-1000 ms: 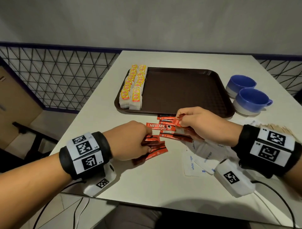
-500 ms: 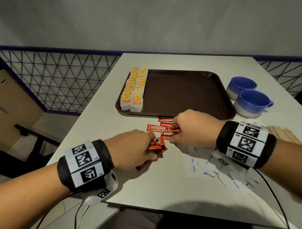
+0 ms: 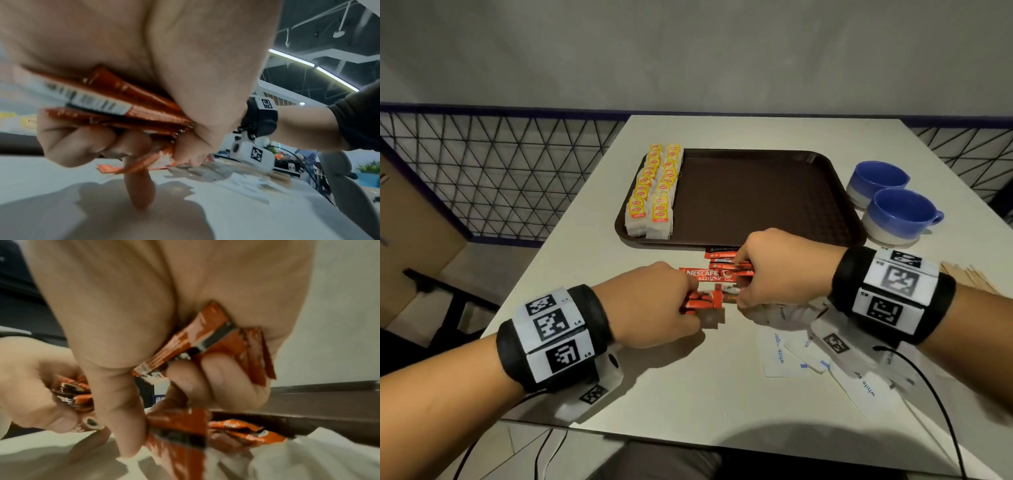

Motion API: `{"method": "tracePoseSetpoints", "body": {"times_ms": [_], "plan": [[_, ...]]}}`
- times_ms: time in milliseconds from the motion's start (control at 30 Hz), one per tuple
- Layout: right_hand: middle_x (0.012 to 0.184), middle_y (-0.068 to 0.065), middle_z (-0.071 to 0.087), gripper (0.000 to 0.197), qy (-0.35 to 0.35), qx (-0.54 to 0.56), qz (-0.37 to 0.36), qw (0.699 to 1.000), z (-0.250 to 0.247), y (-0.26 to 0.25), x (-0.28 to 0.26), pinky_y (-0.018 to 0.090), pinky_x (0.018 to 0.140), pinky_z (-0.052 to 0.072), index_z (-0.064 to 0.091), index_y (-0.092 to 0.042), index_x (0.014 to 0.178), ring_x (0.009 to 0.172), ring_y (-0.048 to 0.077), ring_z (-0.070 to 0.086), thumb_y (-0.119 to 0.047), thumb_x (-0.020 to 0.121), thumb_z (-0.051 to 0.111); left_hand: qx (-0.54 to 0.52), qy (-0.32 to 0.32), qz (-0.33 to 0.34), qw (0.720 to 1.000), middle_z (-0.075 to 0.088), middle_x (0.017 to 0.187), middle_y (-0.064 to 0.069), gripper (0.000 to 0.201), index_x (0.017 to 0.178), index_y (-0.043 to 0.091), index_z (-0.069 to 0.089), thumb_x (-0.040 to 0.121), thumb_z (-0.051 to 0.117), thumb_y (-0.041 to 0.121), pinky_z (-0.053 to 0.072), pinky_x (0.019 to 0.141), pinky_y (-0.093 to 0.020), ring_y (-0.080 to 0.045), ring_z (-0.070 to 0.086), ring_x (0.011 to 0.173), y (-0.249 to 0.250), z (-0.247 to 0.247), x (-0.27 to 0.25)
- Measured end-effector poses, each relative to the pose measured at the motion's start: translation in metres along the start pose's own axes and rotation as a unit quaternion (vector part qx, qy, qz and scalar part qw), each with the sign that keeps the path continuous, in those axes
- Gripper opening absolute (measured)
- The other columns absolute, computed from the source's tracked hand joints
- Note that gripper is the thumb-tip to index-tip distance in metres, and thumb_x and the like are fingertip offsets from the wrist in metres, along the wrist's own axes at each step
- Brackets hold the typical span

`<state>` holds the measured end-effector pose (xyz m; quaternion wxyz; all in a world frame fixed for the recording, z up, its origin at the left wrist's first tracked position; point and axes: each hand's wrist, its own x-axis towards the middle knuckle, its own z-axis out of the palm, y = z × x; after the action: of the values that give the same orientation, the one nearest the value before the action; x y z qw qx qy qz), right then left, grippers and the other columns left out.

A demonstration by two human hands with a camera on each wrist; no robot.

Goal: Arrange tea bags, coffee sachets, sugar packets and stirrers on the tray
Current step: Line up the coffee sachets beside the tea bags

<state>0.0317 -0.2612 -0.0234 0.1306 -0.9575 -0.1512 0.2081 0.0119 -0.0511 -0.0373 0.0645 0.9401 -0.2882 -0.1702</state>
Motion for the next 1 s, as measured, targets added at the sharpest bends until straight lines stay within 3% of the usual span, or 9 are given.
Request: {"method": "tracePoseSetpoints", "body": {"times_ms": [100, 200, 333, 400, 533, 600, 667, 800, 1000], "plan": [[0.078, -0.002, 0.076, 0.013, 0.022, 0.061, 0.002, 0.998, -0.015, 0.008, -0.008, 0.028, 0.057, 0.053, 0.068, -0.023, 0.094, 0.061, 0.009, 0.067, -0.035, 0.092, 0.071, -0.019, 0.021, 0.000, 1.000, 0.054, 0.072, 0.004, 0.017, 0.087, 0.029, 0.043, 0.098, 0.055, 0.033, 0.033, 0.056, -0.027, -0.012, 0.050, 0.062, -0.008, -0.011, 0.001], [0.083, 0.001, 0.076, 0.011, 0.048, 0.115, 0.018, 0.992, -0.026, 0.019, -0.014, 0.026, 0.057, 0.052, 0.055, -0.022, 0.105, 0.062, 0.008, 0.064, -0.026, 0.099, 0.064, -0.046, 0.044, -0.005, 0.998, 0.053, 0.075, 0.002, 0.015, 0.099, 0.023, 0.041, 0.100, 0.056, 0.025, 0.033, 0.054, -0.025, -0.012, 0.049, 0.060, -0.017, -0.015, 0.010], [0.118, -0.006, 0.063, 0.026, 0.078, 0.116, 0.022, 0.990, -0.031, 0.035, -0.016, 0.028, 0.087, 0.054, 0.052, -0.027, 0.128, 0.101, 0.010, 0.063, -0.024, 0.102, 0.058, -0.059, 0.035, -0.004, 0.998, 0.062, 0.087, 0.004, 0.031, 0.123, 0.026, 0.045, 0.096, 0.060, 0.022, 0.042, 0.059, -0.024, -0.011, 0.060, 0.070, -0.014, -0.017, 0.026], [0.121, -0.010, 0.063, 0.024, 0.062, 0.127, 0.016, 0.990, -0.032, 0.036, -0.016, 0.023, 0.090, 0.051, 0.059, -0.027, 0.126, 0.106, 0.007, 0.063, -0.020, 0.104, 0.054, -0.040, 0.014, -0.002, 0.999, 0.062, 0.082, 0.007, 0.033, 0.126, 0.028, 0.052, 0.095, 0.060, 0.022, 0.037, 0.054, -0.016, -0.006, 0.058, 0.066, -0.009, -0.015, 0.032], [0.102, -0.005, 0.069, 0.022, 0.036, 0.115, 0.001, 0.993, -0.028, 0.030, -0.014, 0.020, 0.072, 0.053, 0.065, -0.028, 0.105, 0.087, 0.010, 0.066, -0.013, 0.104, 0.049, -0.002, -0.005, 0.000, 1.000, 0.057, 0.073, 0.013, 0.020, 0.109, 0.036, 0.055, 0.094, 0.060, 0.024, 0.031, 0.053, -0.013, -0.005, 0.055, 0.065, -0.005, -0.011, 0.028], [0.102, -0.007, 0.069, 0.014, 0.046, 0.086, 0.000, 0.995, -0.023, 0.026, -0.010, 0.023, 0.074, 0.055, 0.065, -0.029, 0.105, 0.090, 0.011, 0.066, -0.022, 0.105, 0.053, -0.002, -0.007, 0.000, 1.000, 0.060, 0.074, 0.010, 0.013, 0.091, 0.035, 0.051, 0.093, 0.061, 0.028, 0.033, 0.057, -0.019, -0.008, 0.056, 0.068, -0.009, -0.012, 0.020], [0.100, -0.007, 0.070, 0.010, 0.042, 0.040, 0.004, 0.998, -0.016, 0.023, -0.004, 0.031, 0.082, 0.059, 0.066, -0.029, 0.107, 0.091, 0.013, 0.067, -0.034, 0.103, 0.059, 0.000, -0.010, 0.001, 1.000, 0.061, 0.074, 0.009, 0.019, 0.084, 0.035, 0.049, 0.094, 0.065, 0.035, 0.033, 0.057, -0.020, -0.006, 0.056, 0.067, -0.013, -0.013, 0.015], [0.095, -0.003, 0.072, 0.018, 0.013, -0.039, 0.012, 0.999, -0.006, 0.013, 0.002, 0.039, 0.082, 0.061, 0.070, -0.025, 0.109, 0.085, 0.018, 0.069, -0.038, 0.099, 0.061, -0.007, 0.015, -0.014, 1.000, 0.061, 0.075, 0.011, 0.032, 0.083, 0.037, 0.047, 0.085, 0.076, 0.051, 0.035, 0.058, -0.021, -0.005, 0.058, 0.068, -0.017, -0.015, 0.011], [0.098, -0.006, 0.072, 0.016, -0.033, -0.009, -0.029, 0.999, -0.001, 0.002, -0.002, 0.037, 0.085, 0.060, 0.072, -0.027, 0.111, 0.090, 0.016, 0.068, -0.033, 0.100, 0.062, -0.057, -0.055, 0.003, 0.997, 0.066, 0.083, 0.015, 0.047, 0.098, 0.036, 0.056, 0.070, 0.087, 0.060, 0.042, 0.064, -0.022, -0.004, 0.061, 0.076, -0.018, -0.007, 0.002]]}}
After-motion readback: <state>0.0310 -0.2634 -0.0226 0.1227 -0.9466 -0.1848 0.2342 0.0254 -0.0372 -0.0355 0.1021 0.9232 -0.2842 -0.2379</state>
